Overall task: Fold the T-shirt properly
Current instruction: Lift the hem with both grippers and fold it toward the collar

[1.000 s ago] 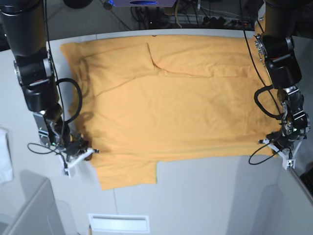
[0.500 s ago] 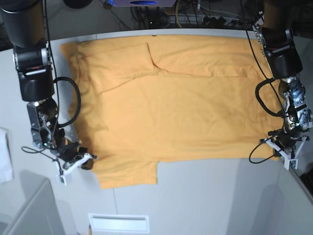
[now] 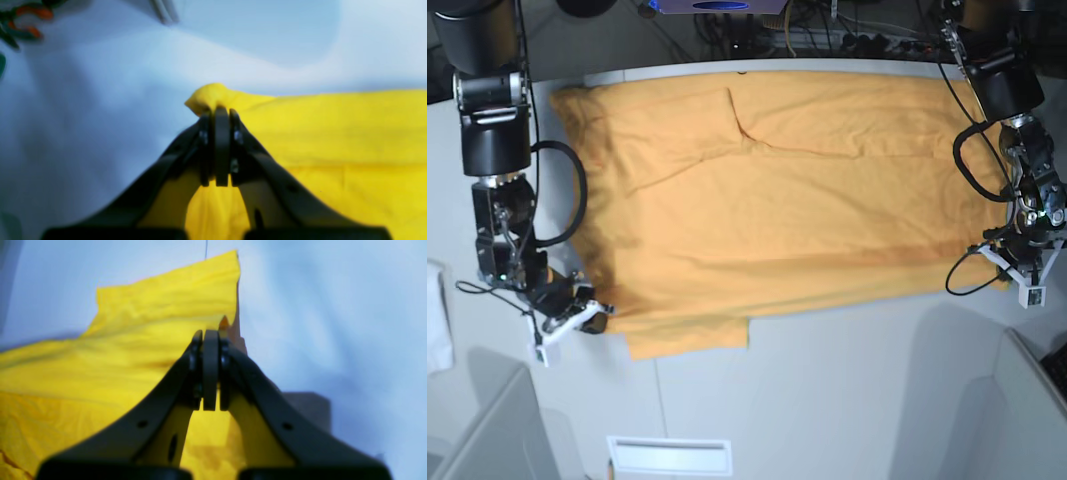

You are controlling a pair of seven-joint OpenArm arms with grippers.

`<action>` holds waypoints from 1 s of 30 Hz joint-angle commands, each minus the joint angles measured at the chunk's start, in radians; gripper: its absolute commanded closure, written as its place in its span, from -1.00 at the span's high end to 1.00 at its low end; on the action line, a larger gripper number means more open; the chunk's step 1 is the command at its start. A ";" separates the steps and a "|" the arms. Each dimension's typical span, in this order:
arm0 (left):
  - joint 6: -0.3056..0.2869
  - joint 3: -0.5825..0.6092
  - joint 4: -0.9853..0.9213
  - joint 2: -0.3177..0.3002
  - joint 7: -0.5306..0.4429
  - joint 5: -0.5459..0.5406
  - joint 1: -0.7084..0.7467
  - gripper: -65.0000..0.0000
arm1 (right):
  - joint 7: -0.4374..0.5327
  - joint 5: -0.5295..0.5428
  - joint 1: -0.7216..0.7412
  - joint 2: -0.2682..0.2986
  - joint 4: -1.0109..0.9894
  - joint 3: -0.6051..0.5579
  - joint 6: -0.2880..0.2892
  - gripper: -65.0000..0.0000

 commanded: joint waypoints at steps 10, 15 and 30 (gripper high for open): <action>0.005 -0.006 0.120 -0.021 0.056 -0.004 -0.017 -1.00 | -0.080 0.003 -0.075 -0.003 0.141 0.139 0.004 -1.00; 0.005 -0.006 0.174 -0.024 0.057 -0.004 0.017 -1.00 | -0.165 0.003 -0.118 -0.013 0.200 0.222 0.004 -1.00; -0.044 -0.073 0.298 -0.018 0.063 0.000 0.161 -1.00 | -0.204 0.005 -0.276 -0.049 0.364 0.291 0.004 -1.00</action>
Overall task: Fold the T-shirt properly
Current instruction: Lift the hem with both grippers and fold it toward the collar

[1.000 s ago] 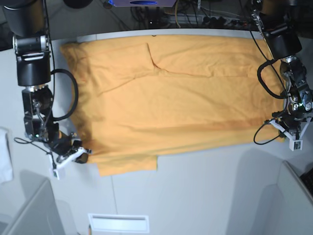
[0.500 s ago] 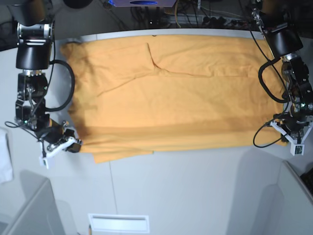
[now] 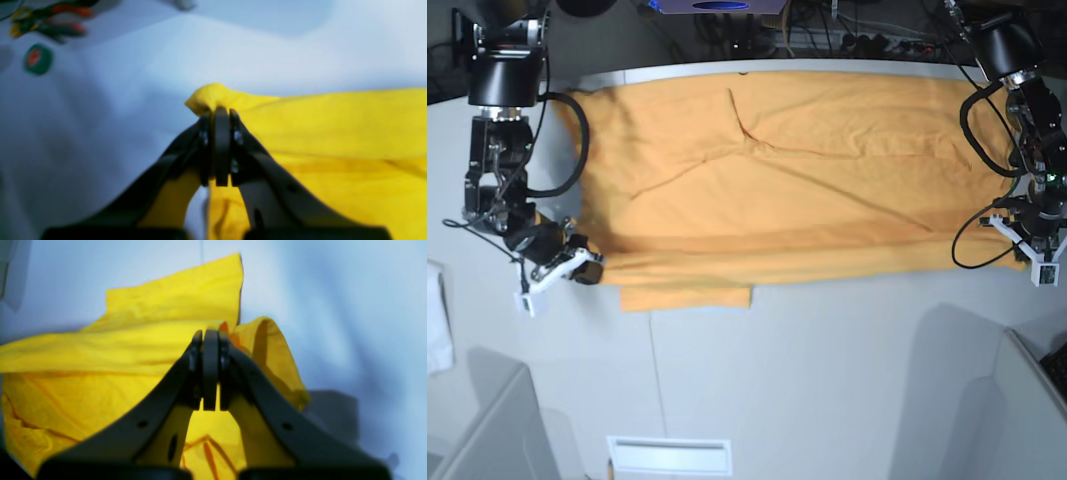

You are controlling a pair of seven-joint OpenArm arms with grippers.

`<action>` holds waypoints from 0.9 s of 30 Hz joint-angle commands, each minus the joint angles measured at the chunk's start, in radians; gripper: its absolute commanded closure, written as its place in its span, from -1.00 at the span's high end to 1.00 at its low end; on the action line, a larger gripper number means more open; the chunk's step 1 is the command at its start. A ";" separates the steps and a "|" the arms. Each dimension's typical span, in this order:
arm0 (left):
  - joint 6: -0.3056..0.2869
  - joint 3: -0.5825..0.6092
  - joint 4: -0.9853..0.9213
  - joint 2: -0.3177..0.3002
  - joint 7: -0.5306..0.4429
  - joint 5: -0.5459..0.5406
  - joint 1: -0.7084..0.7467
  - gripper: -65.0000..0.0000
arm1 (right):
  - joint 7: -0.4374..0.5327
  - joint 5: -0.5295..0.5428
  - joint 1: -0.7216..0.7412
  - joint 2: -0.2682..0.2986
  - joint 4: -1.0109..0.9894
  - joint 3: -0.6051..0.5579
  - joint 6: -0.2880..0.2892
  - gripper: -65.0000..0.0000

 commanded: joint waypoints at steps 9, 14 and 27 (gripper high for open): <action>-0.015 -0.040 0.065 -0.021 0.032 -0.012 0.040 -1.00 | -0.039 0.010 -0.038 -0.055 0.098 0.093 0.003 -1.00; -0.015 -0.039 0.112 -0.018 0.081 -0.012 0.055 -1.00 | -0.041 0.011 -0.043 -0.061 0.104 0.095 0.003 -1.00; -0.015 -0.040 0.263 -0.020 0.110 -0.003 0.186 -1.00 | -0.033 0.181 -0.222 -0.061 0.262 0.173 0.003 -1.00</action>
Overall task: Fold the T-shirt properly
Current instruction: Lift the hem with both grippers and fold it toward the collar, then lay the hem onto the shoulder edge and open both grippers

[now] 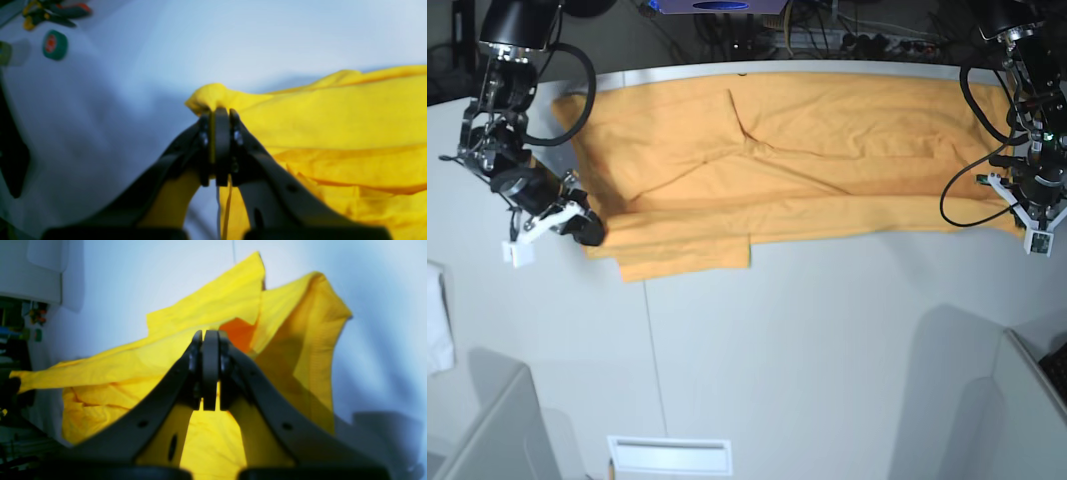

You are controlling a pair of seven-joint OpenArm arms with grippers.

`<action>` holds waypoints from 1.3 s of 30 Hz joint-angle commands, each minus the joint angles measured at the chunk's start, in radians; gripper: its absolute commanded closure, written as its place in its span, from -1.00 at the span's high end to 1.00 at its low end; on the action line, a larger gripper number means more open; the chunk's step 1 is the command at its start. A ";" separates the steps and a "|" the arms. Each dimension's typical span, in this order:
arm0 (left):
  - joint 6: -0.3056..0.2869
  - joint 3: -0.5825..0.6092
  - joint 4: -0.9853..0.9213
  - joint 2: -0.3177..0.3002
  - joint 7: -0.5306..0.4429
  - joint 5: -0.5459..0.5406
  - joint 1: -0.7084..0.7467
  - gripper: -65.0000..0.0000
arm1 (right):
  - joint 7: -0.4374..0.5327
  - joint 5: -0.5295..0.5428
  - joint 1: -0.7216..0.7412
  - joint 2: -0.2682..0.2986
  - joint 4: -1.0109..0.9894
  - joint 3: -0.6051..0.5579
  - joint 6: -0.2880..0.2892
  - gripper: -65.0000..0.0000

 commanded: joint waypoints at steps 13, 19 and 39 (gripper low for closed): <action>0.004 -0.014 0.095 -0.020 -0.012 0.007 0.131 -1.00 | -0.006 0.108 -0.149 -0.027 0.160 0.133 0.006 -1.00; 0.004 -0.017 0.095 -0.022 -0.017 0.005 0.188 -1.00 | -0.011 0.104 -0.184 -0.027 0.176 0.135 0.006 -1.00; 0.004 -0.062 0.101 0.003 -0.019 0.007 0.323 -1.00 | -0.008 0.003 -0.304 -0.037 0.196 0.133 0.009 -1.00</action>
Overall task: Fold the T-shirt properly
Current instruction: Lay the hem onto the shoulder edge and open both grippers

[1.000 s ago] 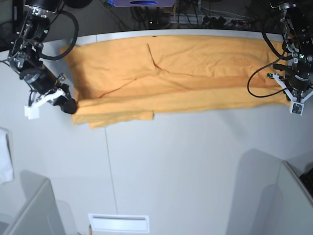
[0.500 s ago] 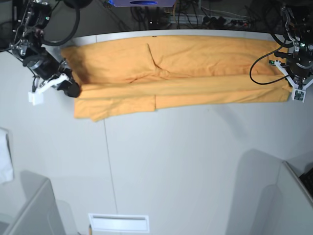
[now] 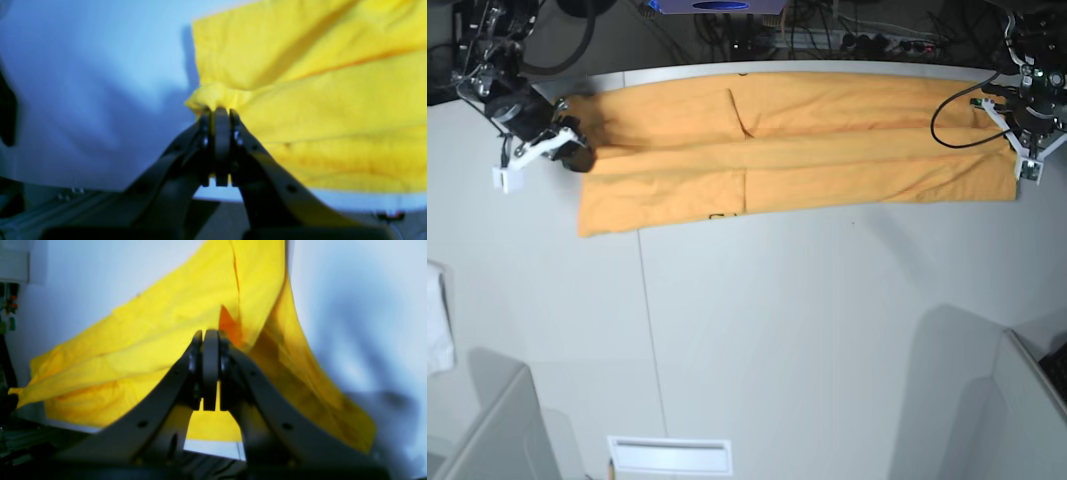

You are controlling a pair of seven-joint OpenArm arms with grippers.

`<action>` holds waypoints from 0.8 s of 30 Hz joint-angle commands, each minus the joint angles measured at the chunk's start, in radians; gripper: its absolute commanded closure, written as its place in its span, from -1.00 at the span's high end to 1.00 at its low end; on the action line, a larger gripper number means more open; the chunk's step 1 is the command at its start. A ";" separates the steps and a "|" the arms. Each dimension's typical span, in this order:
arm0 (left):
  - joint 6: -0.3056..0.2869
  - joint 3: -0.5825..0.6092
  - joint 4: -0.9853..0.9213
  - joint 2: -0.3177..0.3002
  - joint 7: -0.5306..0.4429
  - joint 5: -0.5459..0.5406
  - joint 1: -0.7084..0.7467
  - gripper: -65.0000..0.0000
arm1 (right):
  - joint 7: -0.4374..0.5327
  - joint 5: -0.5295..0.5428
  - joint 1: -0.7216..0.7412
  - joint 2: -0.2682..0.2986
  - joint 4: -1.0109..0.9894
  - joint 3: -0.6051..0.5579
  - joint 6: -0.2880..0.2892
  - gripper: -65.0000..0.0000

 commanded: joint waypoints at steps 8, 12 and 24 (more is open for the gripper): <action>0.004 -0.009 0.011 -0.003 -0.008 0.013 0.005 -1.00 | 0.019 -0.043 -0.014 0.008 -0.046 0.002 0.008 -1.00; 0.004 -0.007 0.009 -0.001 -0.008 0.013 0.022 -1.00 | 0.019 -0.044 -0.031 0.008 -0.060 0.002 0.009 -1.00; 0.006 -0.019 0.011 -0.001 -0.006 0.013 0.024 -0.28 | -0.052 -0.040 -0.051 0.008 -0.052 0.010 0.011 -0.33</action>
